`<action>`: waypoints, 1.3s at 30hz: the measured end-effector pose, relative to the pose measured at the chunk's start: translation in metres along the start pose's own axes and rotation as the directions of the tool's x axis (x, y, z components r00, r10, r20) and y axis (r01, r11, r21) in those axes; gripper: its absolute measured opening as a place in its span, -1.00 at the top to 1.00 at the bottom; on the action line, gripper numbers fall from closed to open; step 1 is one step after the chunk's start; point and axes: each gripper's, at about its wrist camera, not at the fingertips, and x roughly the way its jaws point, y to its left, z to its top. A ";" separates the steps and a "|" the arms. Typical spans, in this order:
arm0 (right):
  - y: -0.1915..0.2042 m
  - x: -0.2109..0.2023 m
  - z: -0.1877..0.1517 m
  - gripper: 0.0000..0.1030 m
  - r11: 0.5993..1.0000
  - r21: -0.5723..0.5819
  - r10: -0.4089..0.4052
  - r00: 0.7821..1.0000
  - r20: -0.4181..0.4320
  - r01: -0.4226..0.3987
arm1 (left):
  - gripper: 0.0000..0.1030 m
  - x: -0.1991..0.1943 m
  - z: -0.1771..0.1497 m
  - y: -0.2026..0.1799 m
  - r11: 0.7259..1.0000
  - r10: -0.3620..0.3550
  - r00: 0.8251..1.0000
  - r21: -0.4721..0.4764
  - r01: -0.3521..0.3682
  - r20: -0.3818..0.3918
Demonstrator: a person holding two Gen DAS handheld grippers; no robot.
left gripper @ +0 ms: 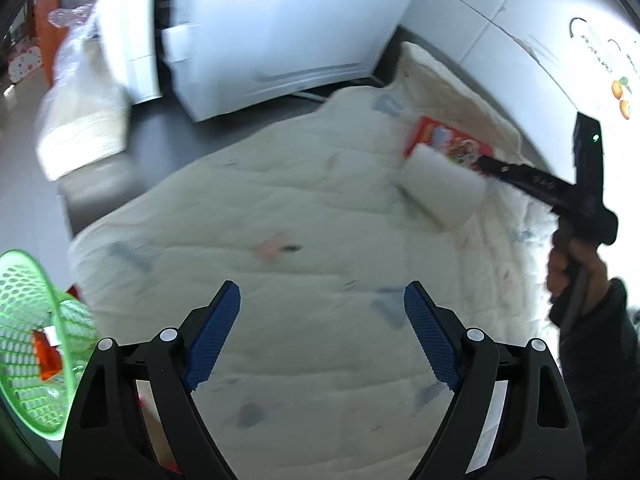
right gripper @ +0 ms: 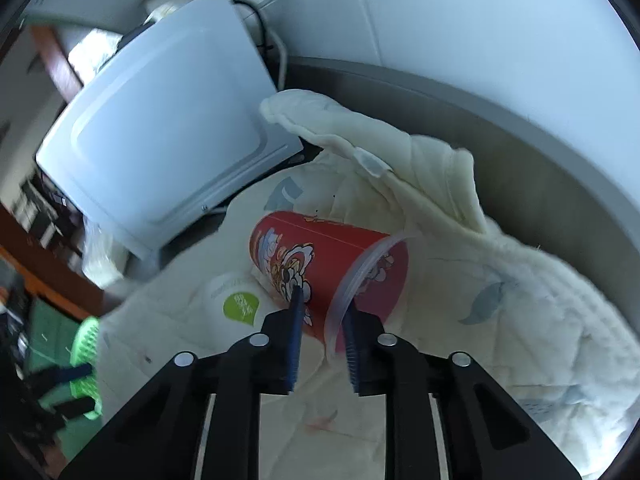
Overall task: Collect trash
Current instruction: 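Grasp the red printed cup by its rim with the right tool, then grasp the white paper cup with the left tool while the right tool holds the red cup, then carry the paper cup in the left tool and red cup in the right tool into the basket, releasing both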
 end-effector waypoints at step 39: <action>0.011 -0.054 -0.037 0.91 0.995 -0.060 0.090 0.992 0.089 -0.085 | 0.93 0.097 0.031 -0.074 1.000 0.002 0.998 -0.031 0.000 0.066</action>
